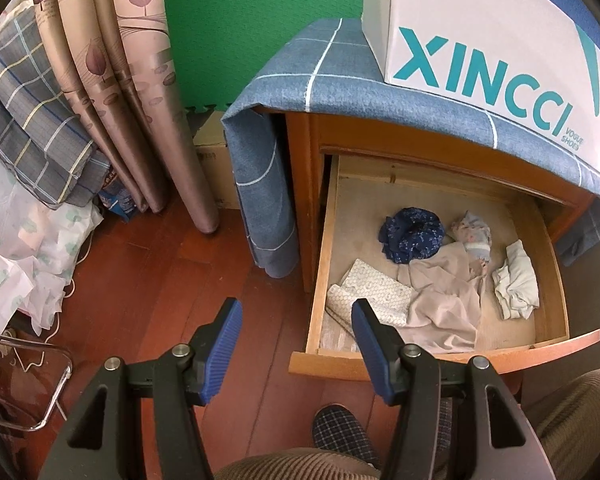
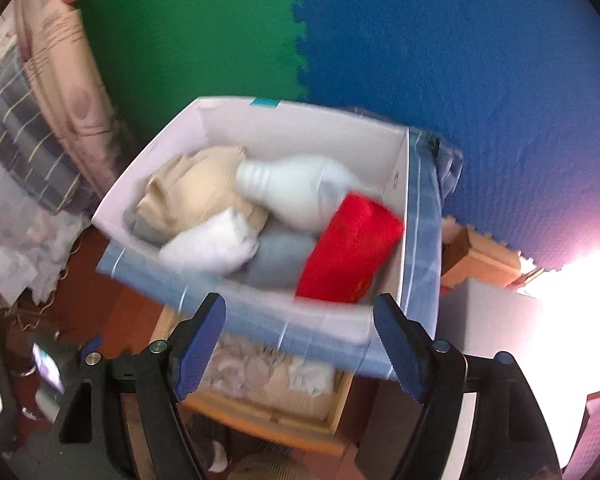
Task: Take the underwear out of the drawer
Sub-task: 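Move the open right tool back down into the drawer, then close the right tool on the pale blue cloth in the drawer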
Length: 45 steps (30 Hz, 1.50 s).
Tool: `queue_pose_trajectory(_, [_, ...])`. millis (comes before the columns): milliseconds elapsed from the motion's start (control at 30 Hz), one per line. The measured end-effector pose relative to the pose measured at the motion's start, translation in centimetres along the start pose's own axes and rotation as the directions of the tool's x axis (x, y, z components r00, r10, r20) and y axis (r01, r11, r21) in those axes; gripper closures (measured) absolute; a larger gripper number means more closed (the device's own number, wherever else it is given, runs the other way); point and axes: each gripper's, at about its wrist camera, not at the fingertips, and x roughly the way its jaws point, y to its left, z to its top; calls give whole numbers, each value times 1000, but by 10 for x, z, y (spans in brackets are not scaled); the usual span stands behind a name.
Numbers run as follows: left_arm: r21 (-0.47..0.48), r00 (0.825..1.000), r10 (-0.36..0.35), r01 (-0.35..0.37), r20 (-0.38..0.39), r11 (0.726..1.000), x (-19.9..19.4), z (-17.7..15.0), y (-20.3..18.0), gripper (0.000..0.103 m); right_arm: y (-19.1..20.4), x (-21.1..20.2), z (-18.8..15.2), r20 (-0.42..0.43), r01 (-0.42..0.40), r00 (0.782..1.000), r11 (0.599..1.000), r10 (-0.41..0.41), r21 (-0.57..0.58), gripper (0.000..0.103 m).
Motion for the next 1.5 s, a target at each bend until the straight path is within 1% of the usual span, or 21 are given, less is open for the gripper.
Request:
queue_pose_trajectory(33, [-1,1000,-2,2,2,1000,-1,0,0,45,-1,0,-13,-16,-19,1000,1000,19,11,29])
queue_pose_trajectory(167, [-7,1000,-17,17,-8,1000,1,0,0,45,-3,13,-56,-84,-48,995,999,49,18,29])
queue_pose_trajectory(267, [-10,1000,-17,17,-11,1000,2,0,0,45,-3,40,-86,-155,-50,987,999,51,8,29])
queue_pose_trajectory(333, [-5,1000,-13,13,-14,1000,2,0,-1,45,-6,66,-104,-212,-54,976,998,56,15,29])
queue_pose_trajectory(467, [2,1000,-5,5,-19,1000,4,0,-4,45,-8,108,-124,-276,-52,960,998,55,18,30])
queue_pose_trajectory(533, [1,1000,-4,4,-24,1000,5,0,-3,45,-11,131,-129,-302,-59,951,998,66,30,30])
queue_pose_trajectory(667, [-5,999,-6,6,-32,1000,6,-1,-3,45,-17,160,-131,-323,-87,940,993,108,78,30])
queue_pose_trajectory(767, [-5,999,-5,5,-38,1000,8,-2,-3,45,-11,183,-137,-359,-65,931,998,67,17,29])
queue_pose_trajectory(800, [-5,999,-5,5,-39,1000,8,-2,-3,45,-8,191,-140,-377,-45,926,999,35,-17,29])
queue_pose_trajectory(867, [-7,999,-6,6,-40,1000,8,-2,-2,45,-2,205,-146,-405,-45,914,997,15,-64,30])
queue_pose_trajectory(967, [-11,999,-10,10,-48,1000,10,-1,-3,45,2,218,-149,-413,-29,911,993,-22,-117,30])
queue_pose_trajectory(1033, [-9,999,-13,12,-51,1000,10,-2,-3,45,5,230,-149,-424,-35,905,987,-36,-159,30])
queue_pose_trajectory(1167, [-16,998,-26,25,-56,1000,12,-2,-1,45,8,251,-149,-452,-42,891,980,-52,-195,29])
queue_pose_trajectory(1433, [-17,997,-33,32,-74,999,16,-2,-1,45,11,281,-147,-470,-25,876,963,-108,-269,29])
queue_pose_trajectory(1500, [-18,996,-36,35,-78,999,17,-2,-1,45,12,290,-148,-485,-27,866,954,-127,-297,29])
